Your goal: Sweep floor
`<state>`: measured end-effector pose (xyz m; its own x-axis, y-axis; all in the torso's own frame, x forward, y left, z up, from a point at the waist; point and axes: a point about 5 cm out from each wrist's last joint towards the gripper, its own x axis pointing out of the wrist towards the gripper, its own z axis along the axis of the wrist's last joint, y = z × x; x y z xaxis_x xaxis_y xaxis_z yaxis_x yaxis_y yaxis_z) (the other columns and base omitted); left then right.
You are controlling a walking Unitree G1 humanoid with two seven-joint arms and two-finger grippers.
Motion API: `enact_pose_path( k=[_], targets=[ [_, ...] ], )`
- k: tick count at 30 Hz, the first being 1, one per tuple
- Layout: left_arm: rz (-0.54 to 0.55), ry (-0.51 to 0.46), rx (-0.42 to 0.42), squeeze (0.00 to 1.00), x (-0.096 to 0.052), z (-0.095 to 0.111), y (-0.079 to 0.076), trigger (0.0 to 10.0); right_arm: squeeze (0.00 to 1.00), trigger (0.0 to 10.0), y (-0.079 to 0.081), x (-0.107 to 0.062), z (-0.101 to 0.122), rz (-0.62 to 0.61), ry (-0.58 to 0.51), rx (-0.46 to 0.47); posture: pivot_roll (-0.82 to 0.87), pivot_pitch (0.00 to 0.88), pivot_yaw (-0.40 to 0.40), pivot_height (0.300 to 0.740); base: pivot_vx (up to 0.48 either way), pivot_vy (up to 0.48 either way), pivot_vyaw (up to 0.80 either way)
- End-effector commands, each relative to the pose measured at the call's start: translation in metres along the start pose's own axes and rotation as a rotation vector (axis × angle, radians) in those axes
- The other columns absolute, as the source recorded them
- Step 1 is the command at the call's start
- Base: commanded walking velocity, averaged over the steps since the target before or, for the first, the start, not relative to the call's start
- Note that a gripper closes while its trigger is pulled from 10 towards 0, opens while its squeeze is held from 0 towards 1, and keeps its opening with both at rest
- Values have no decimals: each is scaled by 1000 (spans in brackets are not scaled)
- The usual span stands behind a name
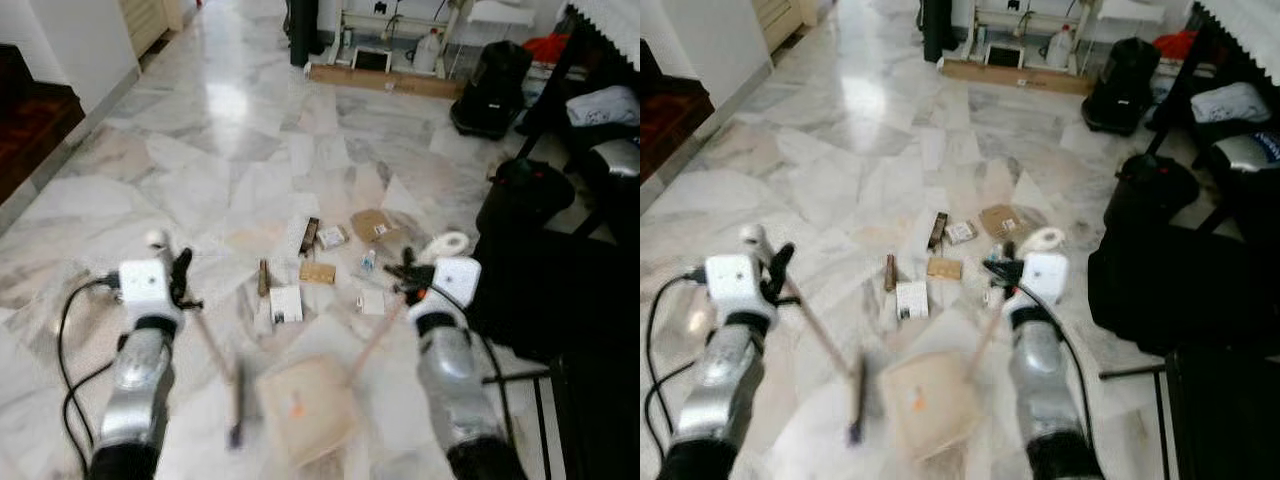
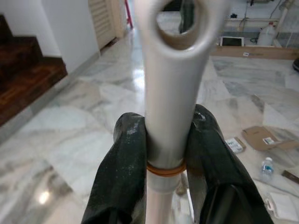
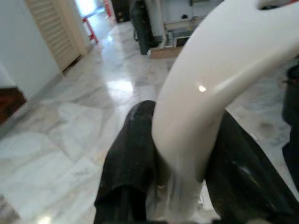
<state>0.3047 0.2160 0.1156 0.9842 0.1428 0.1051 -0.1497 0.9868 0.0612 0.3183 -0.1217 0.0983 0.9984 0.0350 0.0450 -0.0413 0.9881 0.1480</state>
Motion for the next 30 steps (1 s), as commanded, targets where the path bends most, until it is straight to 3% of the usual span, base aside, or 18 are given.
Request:
enact_pose_path(
  k=[1, 7, 16, 30],
  targets=[
    [-27, -50, -17, 0, 3, 11, -11, 10000, 0, 10000, -15, 2, 12, -41, -49, -32, -22, 136, -62, 740, 450, 0, 0],
    [-26, -50, -19, 0, 4, 12, -11, 10000, 0, 10000, -11, 2, 10, -11, -40, -58, -19, 134, -63, 740, 444, 0, 0],
    [-43, -65, -30, 0, 4, 15, -14, 10000, 0, 10000, -10, 2, 10, -16, -39, -26, -15, 134, -65, 740, 415, 0, 451],
    [-88, -80, -52, 0, 3, 19, -24, 10000, 0, 10000, -9, 2, 11, -13, -45, -11, -13, 134, -70, 740, 0, 0, 0]
  ],
)
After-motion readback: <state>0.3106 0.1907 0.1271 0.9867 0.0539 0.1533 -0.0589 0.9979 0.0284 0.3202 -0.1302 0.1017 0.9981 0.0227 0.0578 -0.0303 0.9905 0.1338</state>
